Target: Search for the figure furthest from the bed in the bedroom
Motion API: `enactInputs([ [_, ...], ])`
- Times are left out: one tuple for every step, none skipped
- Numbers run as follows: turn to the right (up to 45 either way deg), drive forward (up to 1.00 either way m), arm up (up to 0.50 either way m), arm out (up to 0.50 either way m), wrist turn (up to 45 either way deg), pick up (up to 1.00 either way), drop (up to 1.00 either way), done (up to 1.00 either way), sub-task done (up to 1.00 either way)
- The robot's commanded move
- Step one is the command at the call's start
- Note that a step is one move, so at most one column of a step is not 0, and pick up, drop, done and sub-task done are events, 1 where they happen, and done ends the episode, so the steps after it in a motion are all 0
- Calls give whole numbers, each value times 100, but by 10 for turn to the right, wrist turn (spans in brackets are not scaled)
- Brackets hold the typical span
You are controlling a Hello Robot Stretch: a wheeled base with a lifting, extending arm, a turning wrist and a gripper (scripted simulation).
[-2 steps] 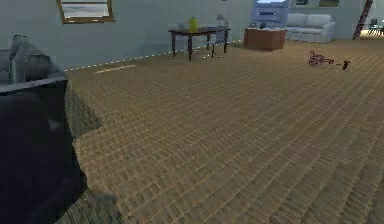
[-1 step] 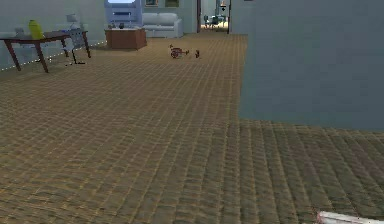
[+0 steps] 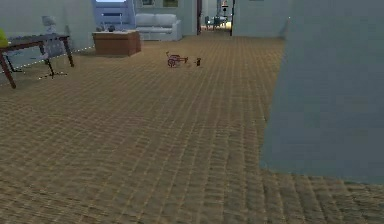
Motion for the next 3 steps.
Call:
enactInputs([
  [0,100,0,0,0,0,0,0,0],
  [0,35,0,0,0,0,0,0,0],
  [90,0,0,0,0,0,0,0,0],
])
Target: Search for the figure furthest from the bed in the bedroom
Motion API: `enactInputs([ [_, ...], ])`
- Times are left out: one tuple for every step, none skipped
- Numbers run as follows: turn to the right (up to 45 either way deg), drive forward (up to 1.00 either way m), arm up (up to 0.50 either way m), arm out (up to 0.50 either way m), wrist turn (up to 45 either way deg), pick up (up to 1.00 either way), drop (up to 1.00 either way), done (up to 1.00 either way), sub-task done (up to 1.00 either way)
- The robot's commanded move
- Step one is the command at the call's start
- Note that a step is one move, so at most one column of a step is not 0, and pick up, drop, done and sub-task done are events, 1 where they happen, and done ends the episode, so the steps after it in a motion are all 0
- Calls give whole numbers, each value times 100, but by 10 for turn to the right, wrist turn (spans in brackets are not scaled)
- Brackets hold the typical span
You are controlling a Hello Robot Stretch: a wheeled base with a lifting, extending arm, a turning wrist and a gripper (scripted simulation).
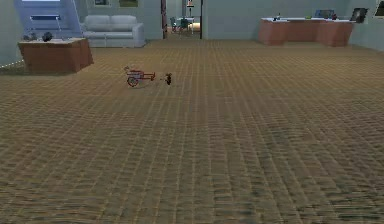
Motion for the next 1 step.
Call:
enactInputs([
  [0,100,0,0,0,0,0,0,0],
])
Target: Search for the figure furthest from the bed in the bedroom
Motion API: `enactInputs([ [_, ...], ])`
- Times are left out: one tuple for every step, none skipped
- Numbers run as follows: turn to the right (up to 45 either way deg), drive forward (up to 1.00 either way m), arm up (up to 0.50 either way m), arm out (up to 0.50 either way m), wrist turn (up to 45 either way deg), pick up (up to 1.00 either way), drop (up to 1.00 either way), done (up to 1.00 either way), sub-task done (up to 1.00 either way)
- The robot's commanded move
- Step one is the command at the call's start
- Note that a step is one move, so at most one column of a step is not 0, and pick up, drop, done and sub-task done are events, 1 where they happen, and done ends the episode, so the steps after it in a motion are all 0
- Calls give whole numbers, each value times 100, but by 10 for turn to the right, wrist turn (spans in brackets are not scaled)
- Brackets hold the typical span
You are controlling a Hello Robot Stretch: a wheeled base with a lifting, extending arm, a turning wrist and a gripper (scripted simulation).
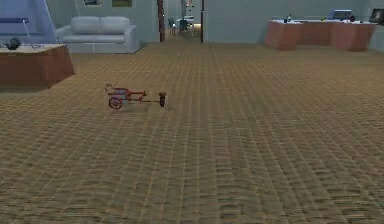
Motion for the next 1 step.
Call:
enactInputs([
  [0,100,0,0,0,0,0,0,0],
])
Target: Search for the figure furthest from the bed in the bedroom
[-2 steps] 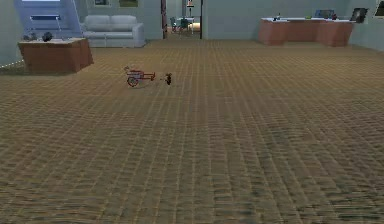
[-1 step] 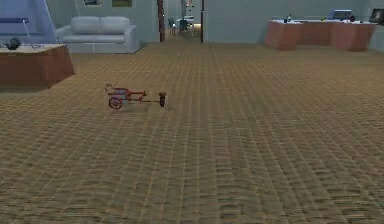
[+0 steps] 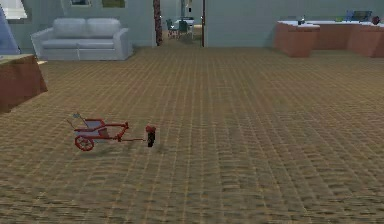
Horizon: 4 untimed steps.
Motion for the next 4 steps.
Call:
enactInputs([
  [30,0,0,0,0,0,0,0,0],
  [0,100,0,0,0,0,0,0,0],
  [0,100,0,0,0,0,0,0,0],
  [0,20,0,0,0,0,0,0,0],
])
